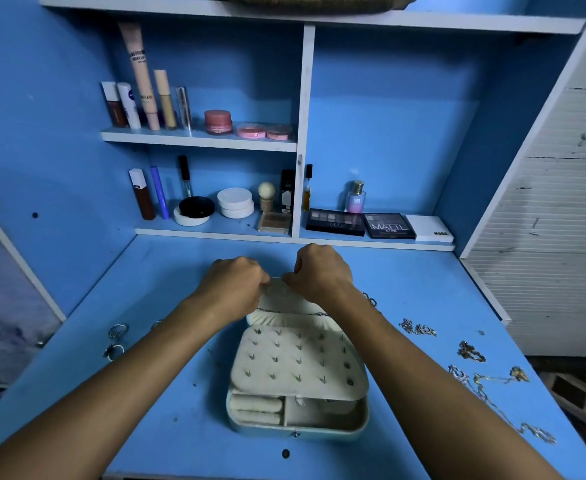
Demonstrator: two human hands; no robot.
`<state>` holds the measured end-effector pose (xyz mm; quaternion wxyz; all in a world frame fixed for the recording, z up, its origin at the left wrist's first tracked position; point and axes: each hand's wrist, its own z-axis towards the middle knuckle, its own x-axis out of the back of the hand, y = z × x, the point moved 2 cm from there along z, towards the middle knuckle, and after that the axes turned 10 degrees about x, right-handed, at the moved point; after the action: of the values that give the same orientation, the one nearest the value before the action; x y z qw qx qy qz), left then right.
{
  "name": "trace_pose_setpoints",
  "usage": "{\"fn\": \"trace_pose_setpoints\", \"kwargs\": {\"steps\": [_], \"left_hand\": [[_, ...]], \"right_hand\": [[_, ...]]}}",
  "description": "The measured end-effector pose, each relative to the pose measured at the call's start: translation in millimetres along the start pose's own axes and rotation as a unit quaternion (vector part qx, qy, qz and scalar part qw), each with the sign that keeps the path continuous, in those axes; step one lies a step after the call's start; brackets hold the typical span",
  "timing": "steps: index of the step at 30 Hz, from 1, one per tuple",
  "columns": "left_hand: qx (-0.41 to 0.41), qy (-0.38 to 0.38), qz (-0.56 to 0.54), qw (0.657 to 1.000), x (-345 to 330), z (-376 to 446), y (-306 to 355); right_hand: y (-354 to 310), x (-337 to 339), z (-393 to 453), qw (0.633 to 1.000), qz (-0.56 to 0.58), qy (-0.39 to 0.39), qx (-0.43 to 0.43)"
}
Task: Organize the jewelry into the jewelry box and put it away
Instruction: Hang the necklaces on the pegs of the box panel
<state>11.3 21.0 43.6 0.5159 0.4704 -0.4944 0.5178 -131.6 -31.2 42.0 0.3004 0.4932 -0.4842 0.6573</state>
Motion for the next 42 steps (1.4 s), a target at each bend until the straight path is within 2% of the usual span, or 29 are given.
{"fn": "trace_pose_setpoints", "kwargs": {"steps": [6, 10, 19, 25, 29, 32, 36, 42], "left_hand": [[0.043, -0.069, 0.056, 0.995, -3, 9, 5], [0.071, -0.091, 0.053, 0.992, 0, 15, 8], [0.096, -0.148, -0.058, 0.983, 3, 16, -2], [0.066, -0.181, -0.121, 0.974, 7, 7, -2], [0.047, -0.159, -0.212, 0.963, 10, 3, -1], [0.055, -0.144, -0.287, 0.945, 10, 2, -1], [0.062, -0.132, -0.294, 0.945, 10, 3, -8], [0.048, -0.092, -0.289, 0.952, 0, 6, -12]], "right_hand": [[-7, -12, 2, 1.0, -0.005, 0.006, 0.008], [-10, -15, 4, 1.0, -0.018, 0.012, 0.0], [-9, -15, 6, 0.998, 0.041, -0.017, -0.043], [1, -11, 3, 0.995, 0.061, -0.063, -0.051], [2, 4, 1, 0.996, 0.079, -0.039, -0.017], [-4, 18, -3, 0.99, 0.136, -0.025, 0.018], [-9, 30, -8, 0.978, 0.202, -0.015, 0.053], [3, 32, -8, 0.979, 0.196, 0.014, 0.058]]}}
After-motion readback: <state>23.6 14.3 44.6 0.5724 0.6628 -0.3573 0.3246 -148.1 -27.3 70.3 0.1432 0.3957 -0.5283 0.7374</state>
